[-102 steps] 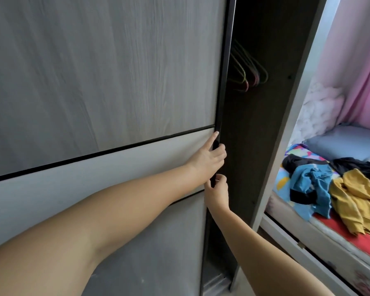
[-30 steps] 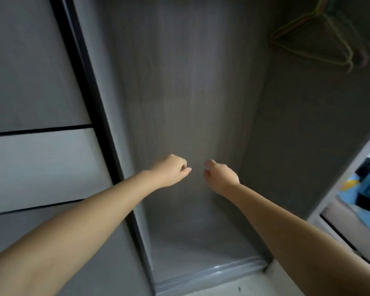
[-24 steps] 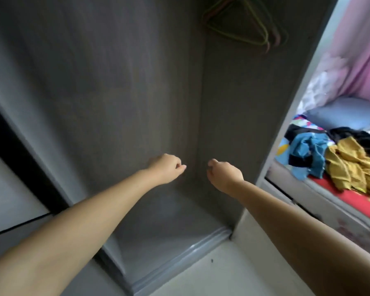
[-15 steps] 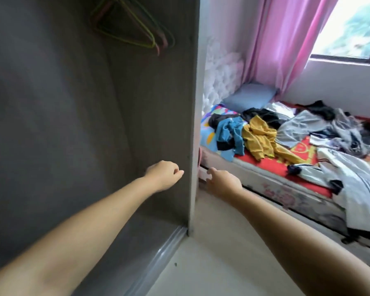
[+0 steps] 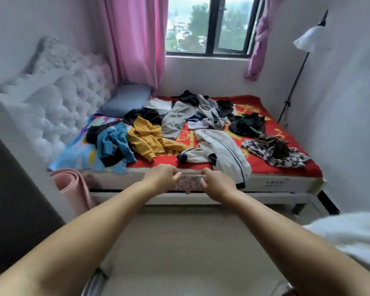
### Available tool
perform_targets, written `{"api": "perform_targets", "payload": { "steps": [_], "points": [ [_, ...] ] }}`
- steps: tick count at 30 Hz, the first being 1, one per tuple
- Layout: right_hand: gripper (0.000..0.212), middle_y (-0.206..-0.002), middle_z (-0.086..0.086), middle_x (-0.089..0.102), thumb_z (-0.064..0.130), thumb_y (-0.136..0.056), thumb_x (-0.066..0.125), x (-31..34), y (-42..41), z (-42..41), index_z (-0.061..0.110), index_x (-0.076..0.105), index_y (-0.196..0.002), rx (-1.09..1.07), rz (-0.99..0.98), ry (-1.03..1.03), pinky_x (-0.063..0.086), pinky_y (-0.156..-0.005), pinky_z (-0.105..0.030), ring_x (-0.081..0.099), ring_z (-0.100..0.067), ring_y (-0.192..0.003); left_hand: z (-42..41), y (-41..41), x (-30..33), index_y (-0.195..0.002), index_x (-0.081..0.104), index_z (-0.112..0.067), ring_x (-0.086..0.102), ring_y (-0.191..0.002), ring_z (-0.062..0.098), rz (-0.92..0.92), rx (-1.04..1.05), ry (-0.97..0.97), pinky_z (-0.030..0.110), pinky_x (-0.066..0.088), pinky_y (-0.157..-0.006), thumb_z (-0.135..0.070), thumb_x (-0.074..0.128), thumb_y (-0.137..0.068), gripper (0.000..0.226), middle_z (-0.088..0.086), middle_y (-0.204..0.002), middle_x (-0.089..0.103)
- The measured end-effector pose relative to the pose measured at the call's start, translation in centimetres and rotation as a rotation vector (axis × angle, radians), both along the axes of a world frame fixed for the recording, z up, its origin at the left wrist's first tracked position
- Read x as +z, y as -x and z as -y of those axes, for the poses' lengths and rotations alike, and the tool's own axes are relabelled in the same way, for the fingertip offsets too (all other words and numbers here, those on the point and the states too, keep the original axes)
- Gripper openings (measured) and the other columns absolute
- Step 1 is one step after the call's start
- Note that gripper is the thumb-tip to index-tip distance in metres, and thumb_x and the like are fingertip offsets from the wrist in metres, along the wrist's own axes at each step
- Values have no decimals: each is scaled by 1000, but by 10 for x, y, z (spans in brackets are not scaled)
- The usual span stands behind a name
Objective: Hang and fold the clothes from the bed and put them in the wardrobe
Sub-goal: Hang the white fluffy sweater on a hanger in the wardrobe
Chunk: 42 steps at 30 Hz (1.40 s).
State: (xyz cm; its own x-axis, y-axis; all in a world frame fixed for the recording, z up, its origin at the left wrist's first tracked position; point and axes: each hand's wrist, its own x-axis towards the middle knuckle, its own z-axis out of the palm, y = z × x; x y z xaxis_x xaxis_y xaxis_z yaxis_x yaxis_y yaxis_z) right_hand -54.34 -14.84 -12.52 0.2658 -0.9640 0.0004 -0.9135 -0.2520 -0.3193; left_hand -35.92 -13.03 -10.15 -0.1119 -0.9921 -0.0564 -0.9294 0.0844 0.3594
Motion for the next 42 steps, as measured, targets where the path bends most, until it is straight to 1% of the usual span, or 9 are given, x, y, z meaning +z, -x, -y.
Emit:
{"api": "perform_targets", "payload": {
  "steps": [5, 11, 16, 22, 27, 31, 35, 39, 42],
  "points": [
    [31, -113, -12, 64, 29, -97, 40, -8, 95, -1, 15, 53, -120, -311, 18, -39, 47, -77, -37, 59, -32, -102, 58, 109, -11, -80, 65, -19, 62, -63, 13, 33, -313, -23, 29, 49, -59, -40, 43, -98, 35, -5, -70, 62],
    [33, -119, -11, 63, 29, -98, 38, -10, 186, -38, 18, 52, -126, -731, 47, -51, 46, -82, -36, 58, -33, -107, 82, 231, -25, -71, 56, -23, 56, -72, 17, 93, -702, -57, 29, 49, -70, -42, 42, -98, 36, -6, -70, 55],
    [35, -118, -9, 64, 26, -99, 35, -15, 231, -90, 20, 53, -128, -971, 89, -23, 45, -78, -32, 59, -29, -105, 67, 302, -37, -81, 62, -13, 61, -86, 24, 91, -954, -91, 31, 48, -72, -39, 42, -98, 37, 4, -82, 61],
    [28, -98, -6, 70, 25, -98, 37, -23, 294, -158, 20, 65, -104, -1290, 229, 117, 53, -80, -39, 64, -26, -89, 35, 377, -52, -69, 49, -21, 54, -74, 20, 106, -1137, -124, 31, 45, -66, -40, 39, -99, 37, -3, -71, 51],
    [24, -89, -1, 69, 26, -98, 39, -35, 359, -169, 25, 62, -101, -1350, 272, 135, 56, -72, -42, 65, -22, -79, 46, 423, -62, -109, 62, -21, 62, -89, 18, 55, -1074, -131, 31, 52, -75, -38, 41, -98, 29, -1, -101, 65],
    [28, -103, -4, 66, 25, -98, 38, -59, 417, -171, 19, 60, -113, -1419, 298, 1, 51, -74, -35, 62, -27, -92, 41, 467, -61, -133, 48, -22, 51, -113, 19, -97, -1022, 6, 33, 46, -88, -37, 43, -98, 38, 1, -129, 51],
    [31, -99, -8, 61, 33, -97, 43, -115, 454, -198, 7, 57, -106, -1630, 925, -261, 54, -74, -39, 61, -25, -83, 11, 535, -52, -142, 36, -24, 34, -132, 23, -72, -1109, 189, 38, 28, -108, -42, 44, -96, 50, 1, -142, 39],
    [55, -115, -12, 53, 65, -89, 45, -172, 450, -212, 18, 47, -120, -1697, 1519, -541, 51, -68, -42, 56, -29, -99, -26, 606, -64, -138, 40, -23, 39, -129, 26, 438, -1305, 255, 48, 23, -109, -57, 40, -92, 57, 5, -138, 45],
    [71, -122, -19, 55, 73, -82, 48, -221, 445, -205, 17, 46, -125, -1684, 2035, -456, 53, -78, -53, 57, -38, -107, -38, 638, -82, -139, 36, -19, 48, -121, 30, 685, -1315, 272, 46, 33, -101, -63, 45, -88, 68, 9, -133, 51]
  ]
}}
